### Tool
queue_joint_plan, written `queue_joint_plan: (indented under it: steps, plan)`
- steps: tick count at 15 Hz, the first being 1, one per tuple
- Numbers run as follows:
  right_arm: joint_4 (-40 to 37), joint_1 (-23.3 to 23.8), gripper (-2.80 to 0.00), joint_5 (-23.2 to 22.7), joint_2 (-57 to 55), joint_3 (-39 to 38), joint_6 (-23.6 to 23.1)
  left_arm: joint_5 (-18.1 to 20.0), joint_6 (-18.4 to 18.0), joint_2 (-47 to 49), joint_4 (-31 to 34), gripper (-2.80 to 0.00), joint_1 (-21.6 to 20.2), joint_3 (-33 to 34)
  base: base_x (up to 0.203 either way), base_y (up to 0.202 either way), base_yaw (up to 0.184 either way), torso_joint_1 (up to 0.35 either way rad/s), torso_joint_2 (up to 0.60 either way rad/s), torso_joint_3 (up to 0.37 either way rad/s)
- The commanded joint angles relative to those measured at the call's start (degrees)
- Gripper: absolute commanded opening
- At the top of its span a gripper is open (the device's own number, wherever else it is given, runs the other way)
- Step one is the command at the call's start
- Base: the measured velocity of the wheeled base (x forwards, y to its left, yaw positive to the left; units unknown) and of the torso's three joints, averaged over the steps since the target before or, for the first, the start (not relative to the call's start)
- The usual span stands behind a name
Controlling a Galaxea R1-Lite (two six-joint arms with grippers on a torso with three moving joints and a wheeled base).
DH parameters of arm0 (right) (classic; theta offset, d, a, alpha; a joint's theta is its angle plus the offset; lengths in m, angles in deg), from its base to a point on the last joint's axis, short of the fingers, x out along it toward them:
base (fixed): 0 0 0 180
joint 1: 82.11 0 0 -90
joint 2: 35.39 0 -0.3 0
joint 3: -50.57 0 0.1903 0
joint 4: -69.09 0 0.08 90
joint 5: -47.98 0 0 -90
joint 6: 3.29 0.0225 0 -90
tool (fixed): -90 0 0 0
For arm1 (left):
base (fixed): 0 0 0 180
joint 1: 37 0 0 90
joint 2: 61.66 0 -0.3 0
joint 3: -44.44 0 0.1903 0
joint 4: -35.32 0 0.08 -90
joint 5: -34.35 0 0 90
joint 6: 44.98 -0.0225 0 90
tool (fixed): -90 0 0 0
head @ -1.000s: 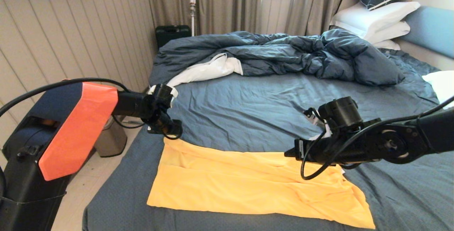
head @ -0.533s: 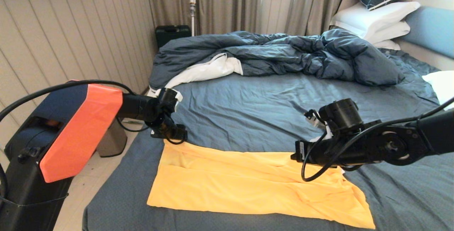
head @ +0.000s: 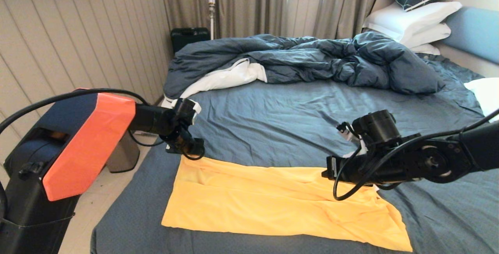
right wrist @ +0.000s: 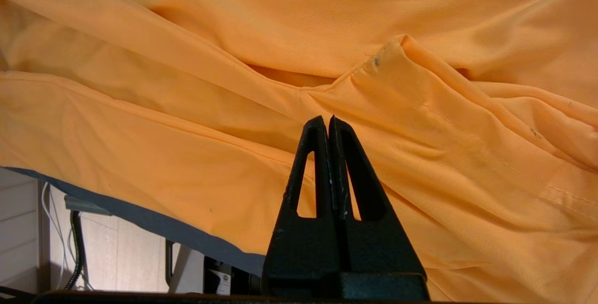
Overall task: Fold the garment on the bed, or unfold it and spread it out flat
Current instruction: Fold the yellow T-shirt
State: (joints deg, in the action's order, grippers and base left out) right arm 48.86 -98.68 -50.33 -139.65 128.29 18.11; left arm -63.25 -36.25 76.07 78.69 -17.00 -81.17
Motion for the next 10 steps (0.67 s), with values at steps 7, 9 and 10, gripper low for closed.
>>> queue_joint_plan:
  steps: [7,9,10]
  plan:
    - [-0.1,-0.1,-2.80,-0.1,0.2,-0.1,0.3,0.2,0.1,-8.3,-1.3,-2.80,0.0,8.0,0.000,0.000,0.000,0.000,0.00,0.000]
    - [-0.1,0.0,-2.80,-0.1,1.0,-0.9,0.3,1.2,0.3,-12.5,-1.6,-2.80,0.0,11.2,0.000,0.000,0.000,0.000,0.00,0.000]
    - [0.0,0.0,-2.80,-0.1,1.1,-1.3,0.3,1.8,0.4,-14.3,-1.8,-2.80,0.0,13.5,0.000,0.000,0.000,0.000,0.00,0.000]
